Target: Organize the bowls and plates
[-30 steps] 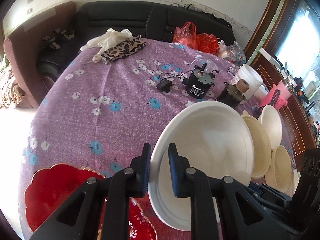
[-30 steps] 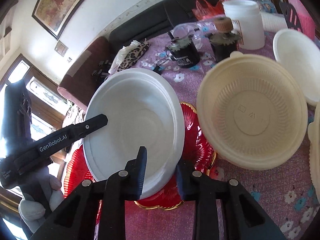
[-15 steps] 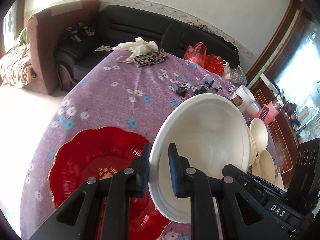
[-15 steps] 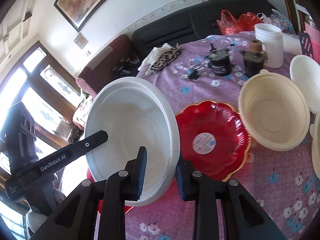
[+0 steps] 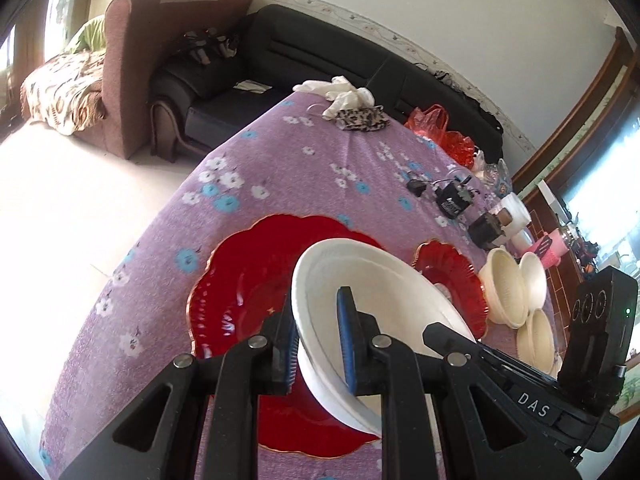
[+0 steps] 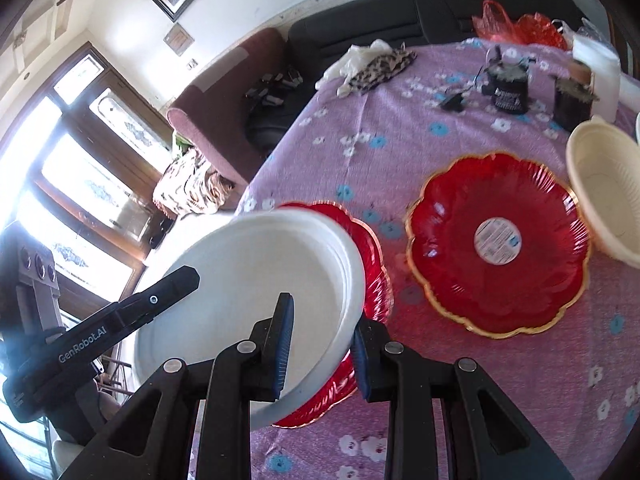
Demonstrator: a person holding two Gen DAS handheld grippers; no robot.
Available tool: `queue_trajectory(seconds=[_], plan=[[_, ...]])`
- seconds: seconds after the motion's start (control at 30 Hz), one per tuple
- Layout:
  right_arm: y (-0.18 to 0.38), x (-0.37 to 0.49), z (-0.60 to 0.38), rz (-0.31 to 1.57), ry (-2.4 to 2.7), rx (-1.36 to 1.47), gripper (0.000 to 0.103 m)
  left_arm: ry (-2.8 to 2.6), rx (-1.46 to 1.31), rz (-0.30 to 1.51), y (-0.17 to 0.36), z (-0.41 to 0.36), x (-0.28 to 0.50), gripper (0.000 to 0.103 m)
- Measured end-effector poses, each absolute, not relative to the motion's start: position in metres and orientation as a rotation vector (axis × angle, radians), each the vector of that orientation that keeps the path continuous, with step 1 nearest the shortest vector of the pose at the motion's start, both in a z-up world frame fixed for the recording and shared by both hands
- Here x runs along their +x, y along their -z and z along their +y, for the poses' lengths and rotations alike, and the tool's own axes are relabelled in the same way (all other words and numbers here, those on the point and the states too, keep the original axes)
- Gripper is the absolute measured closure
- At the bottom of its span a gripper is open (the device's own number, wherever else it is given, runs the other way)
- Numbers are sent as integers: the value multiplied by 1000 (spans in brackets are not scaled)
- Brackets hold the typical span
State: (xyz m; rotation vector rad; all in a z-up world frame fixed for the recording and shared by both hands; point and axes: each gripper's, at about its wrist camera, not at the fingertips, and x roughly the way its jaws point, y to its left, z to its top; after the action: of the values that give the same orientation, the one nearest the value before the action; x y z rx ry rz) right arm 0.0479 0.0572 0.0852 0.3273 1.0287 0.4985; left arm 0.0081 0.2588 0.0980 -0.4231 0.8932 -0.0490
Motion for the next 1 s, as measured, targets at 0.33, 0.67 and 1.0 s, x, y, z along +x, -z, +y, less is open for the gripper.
queue_trajectory(seconds=[0.33,0.67,1.0], plan=[[-45,65,88,1109,-449,291,73,4,-450,939,-56,279,23,86],[-40,70,108,1090,-425,212,72,-5,-461,953,-43,285,24,71],[-59,61,94,990,-399,198,50,11,-448,947,-50,271,15,42]])
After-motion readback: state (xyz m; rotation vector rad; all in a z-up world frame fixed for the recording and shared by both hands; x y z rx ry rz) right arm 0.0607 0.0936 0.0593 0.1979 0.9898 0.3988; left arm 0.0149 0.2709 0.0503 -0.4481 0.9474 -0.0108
